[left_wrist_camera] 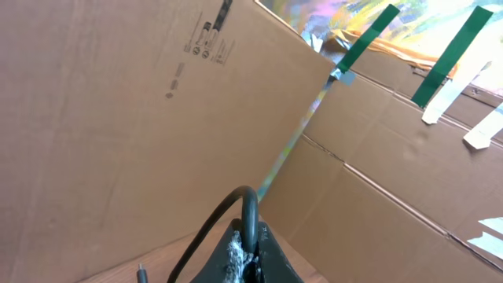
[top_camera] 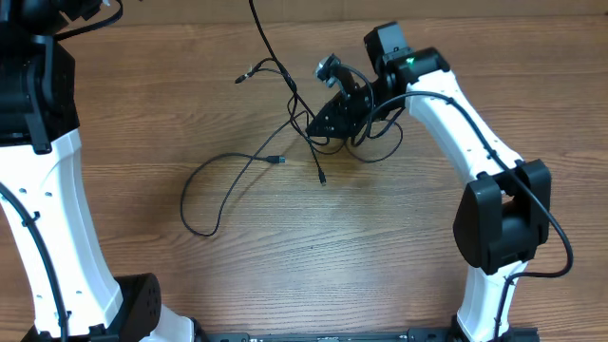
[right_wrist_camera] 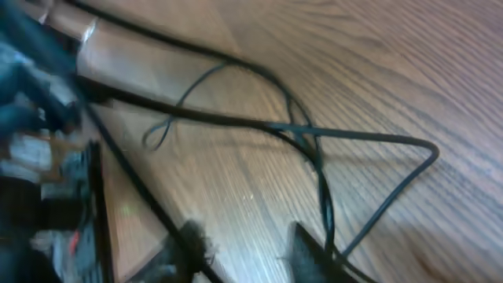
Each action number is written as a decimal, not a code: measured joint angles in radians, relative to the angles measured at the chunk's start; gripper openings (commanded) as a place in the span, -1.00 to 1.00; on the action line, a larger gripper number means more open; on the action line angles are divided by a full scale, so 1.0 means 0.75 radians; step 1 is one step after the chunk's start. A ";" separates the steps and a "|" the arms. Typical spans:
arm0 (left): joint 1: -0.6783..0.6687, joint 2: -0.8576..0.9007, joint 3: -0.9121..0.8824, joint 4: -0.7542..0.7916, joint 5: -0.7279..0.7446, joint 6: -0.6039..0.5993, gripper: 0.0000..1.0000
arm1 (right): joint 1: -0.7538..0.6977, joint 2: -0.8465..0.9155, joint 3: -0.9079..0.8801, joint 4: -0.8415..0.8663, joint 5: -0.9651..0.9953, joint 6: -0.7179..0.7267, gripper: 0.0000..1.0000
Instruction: Untangle cables
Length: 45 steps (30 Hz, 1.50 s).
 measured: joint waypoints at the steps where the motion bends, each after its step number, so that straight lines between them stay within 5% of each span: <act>1: 0.009 0.000 0.000 0.006 0.002 -0.002 -0.92 | 0.002 0.001 -0.017 0.025 0.006 0.011 -0.77; 5: 0.073 0.000 0.000 0.034 0.007 -0.030 -0.91 | 0.009 0.002 -0.056 0.159 0.262 0.318 -0.93; 10: 0.208 0.003 -0.001 0.054 0.027 -0.063 -0.92 | -0.030 0.002 -0.057 0.027 0.918 0.936 -0.93; 13: 0.339 0.008 -0.005 0.051 0.044 -0.098 -0.92 | -0.109 0.002 -0.057 -0.036 1.137 1.114 -0.93; 17: 0.523 0.009 -0.005 0.016 0.047 -0.109 -0.91 | -0.262 0.003 -0.064 -0.089 1.279 1.213 -0.92; 25: 0.489 0.009 -0.004 -0.421 0.053 0.144 -0.90 | -0.282 -0.032 -0.030 -0.095 0.807 0.929 -0.93; 30: 0.341 0.009 -0.004 -0.678 -0.017 0.392 -0.35 | -0.228 -0.260 0.085 -0.089 0.420 0.781 -0.93; 32: 0.259 0.010 -0.004 -0.772 -0.068 0.485 0.18 | -0.229 -0.357 0.131 -0.061 0.283 0.762 -0.93; 36: 0.079 0.023 -0.004 -0.839 -0.159 0.662 0.78 | -0.228 -0.535 0.164 0.021 0.033 0.756 -0.93; 45: -0.232 0.212 -0.004 -0.919 -0.178 0.976 0.99 | -0.228 -0.588 0.164 -0.027 -0.077 0.767 -0.93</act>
